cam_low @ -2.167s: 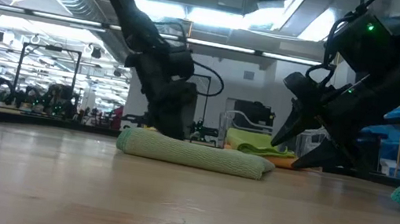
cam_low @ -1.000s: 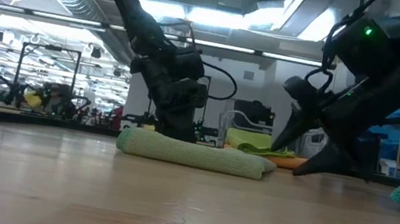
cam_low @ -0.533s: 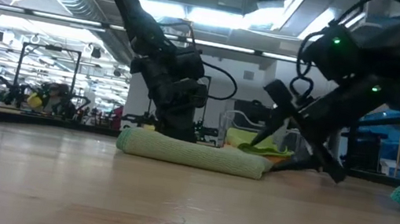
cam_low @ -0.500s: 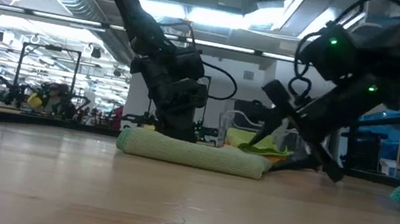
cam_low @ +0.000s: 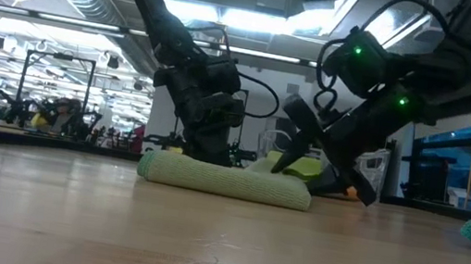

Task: Fold microfiber towels
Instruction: Fold the green microfiber towel

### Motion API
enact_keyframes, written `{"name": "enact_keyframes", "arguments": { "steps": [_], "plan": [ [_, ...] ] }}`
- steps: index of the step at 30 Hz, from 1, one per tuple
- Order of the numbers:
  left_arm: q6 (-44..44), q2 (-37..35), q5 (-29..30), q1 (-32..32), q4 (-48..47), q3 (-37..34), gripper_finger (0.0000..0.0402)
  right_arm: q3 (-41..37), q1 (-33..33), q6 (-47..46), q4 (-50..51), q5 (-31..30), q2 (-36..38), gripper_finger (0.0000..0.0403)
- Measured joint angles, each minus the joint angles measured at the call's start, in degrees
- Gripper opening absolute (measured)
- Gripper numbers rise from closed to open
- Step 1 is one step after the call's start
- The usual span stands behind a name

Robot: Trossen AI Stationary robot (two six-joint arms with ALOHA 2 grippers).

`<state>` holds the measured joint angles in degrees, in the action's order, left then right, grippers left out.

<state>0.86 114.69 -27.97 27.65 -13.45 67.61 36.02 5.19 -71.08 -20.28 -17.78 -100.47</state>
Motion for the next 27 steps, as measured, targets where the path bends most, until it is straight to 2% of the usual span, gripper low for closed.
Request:
{"name": "enact_keyframes", "arguments": {
  "steps": [10, 14, 19, 23, 27],
  "plan": [
    [-0.09, -0.04, 2.84, -0.01, -0.02, 0.0, 0.0163, 0.1, -0.44, 7.26, 0.29, -0.17, -0.13, 0.0115],
    [-0.08, -0.04, 2.98, -0.01, -0.04, 0.0, 0.0163, 0.1, -0.46, 7.2, 0.07, -0.15, -0.13, 0.0088],
    [-0.08, -0.04, 3.04, -0.01, -0.07, 0.0, 0.0163, 0.1, -0.42, 8.46, -0.14, 0.01, -0.09, 0.0097],
    [-0.08, -0.04, 3.12, -0.01, -0.11, 0.0, 0.0163, 0.1, 0.29, 8.6, -0.23, 0.21, -0.04, 0.0128],
    [-0.06, -0.04, 3.26, 0.01, -0.16, 0.0, 0.0163, 0.16, 2.07, 8.6, -0.32, 2.84, 0.05, 0.0161]
  ]
}}
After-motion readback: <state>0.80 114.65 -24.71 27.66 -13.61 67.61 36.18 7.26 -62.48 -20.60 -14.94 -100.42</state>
